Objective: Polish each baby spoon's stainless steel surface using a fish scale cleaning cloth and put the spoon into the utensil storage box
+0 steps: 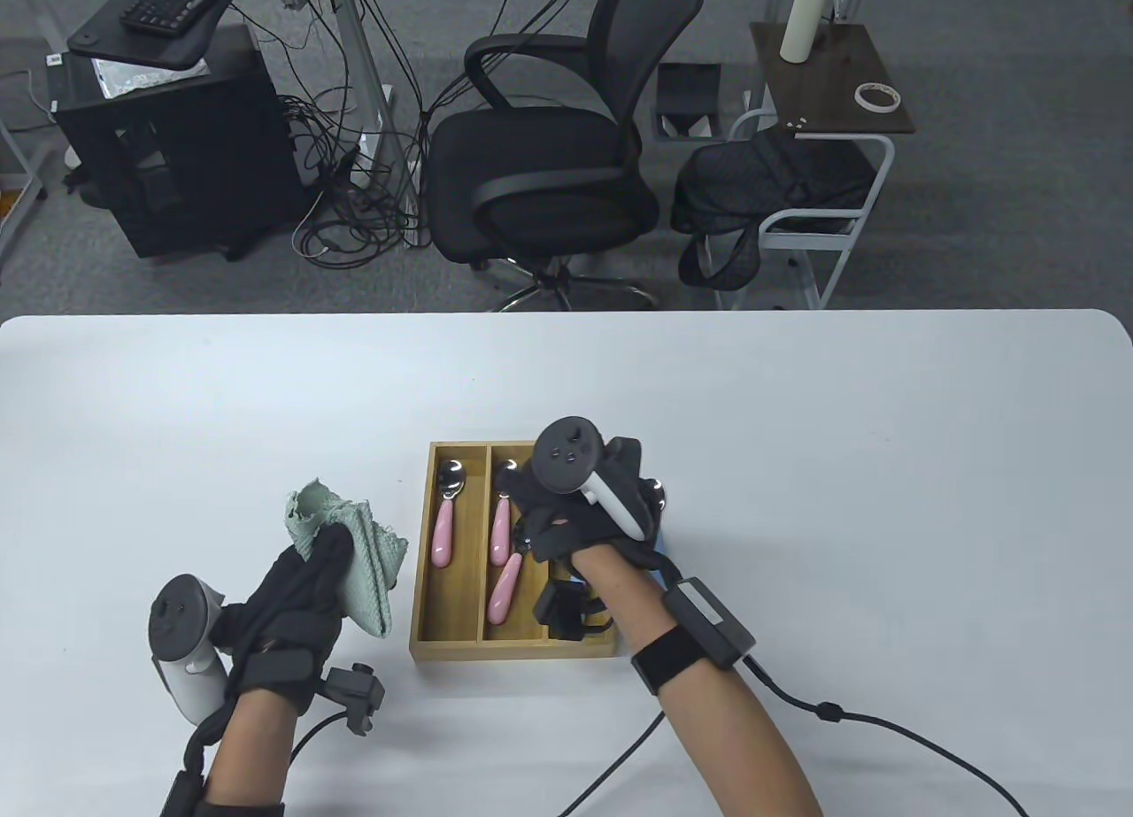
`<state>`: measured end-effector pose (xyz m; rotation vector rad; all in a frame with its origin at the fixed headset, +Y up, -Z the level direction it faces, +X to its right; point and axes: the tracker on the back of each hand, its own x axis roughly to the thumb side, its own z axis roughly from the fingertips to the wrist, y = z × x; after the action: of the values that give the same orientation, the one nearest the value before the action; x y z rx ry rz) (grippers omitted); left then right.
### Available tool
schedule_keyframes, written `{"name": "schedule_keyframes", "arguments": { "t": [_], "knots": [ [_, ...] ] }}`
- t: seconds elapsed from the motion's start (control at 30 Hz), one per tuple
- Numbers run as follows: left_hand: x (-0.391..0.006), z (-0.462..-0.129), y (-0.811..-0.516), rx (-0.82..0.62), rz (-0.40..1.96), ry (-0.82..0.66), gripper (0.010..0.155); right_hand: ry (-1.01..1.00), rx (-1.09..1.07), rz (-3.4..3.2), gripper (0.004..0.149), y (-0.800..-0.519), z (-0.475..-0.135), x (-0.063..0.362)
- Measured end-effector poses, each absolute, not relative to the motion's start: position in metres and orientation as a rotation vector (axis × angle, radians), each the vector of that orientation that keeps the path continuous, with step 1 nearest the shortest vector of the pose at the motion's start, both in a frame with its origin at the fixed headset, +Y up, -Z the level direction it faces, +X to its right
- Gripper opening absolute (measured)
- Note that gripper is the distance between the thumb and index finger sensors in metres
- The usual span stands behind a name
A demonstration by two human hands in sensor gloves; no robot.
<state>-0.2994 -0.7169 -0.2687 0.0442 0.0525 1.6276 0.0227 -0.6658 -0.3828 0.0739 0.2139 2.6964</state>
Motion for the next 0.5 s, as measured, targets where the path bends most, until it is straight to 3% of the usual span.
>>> {"name": "schedule_keyframes", "arguments": {
  "t": [0.2, 0.33, 0.5],
  "knots": [
    [-0.291, -0.269, -0.72, 0.006, 1.601, 0.034, 0.048, 0.299, -0.211, 3.087, 0.061, -0.712, -0.373, 0.082],
    [-0.286, -0.27, -0.722, -0.019, 1.579, 0.025, 0.049, 0.432, -0.243, 3.191, 0.067, -0.748, -0.371, 0.083],
    [-0.285, -0.271, -0.726, -0.041, 1.576, 0.035, 0.049, 0.522, -0.259, 3.254, 0.067, -0.767, -0.377, 0.076]
  ]
}}
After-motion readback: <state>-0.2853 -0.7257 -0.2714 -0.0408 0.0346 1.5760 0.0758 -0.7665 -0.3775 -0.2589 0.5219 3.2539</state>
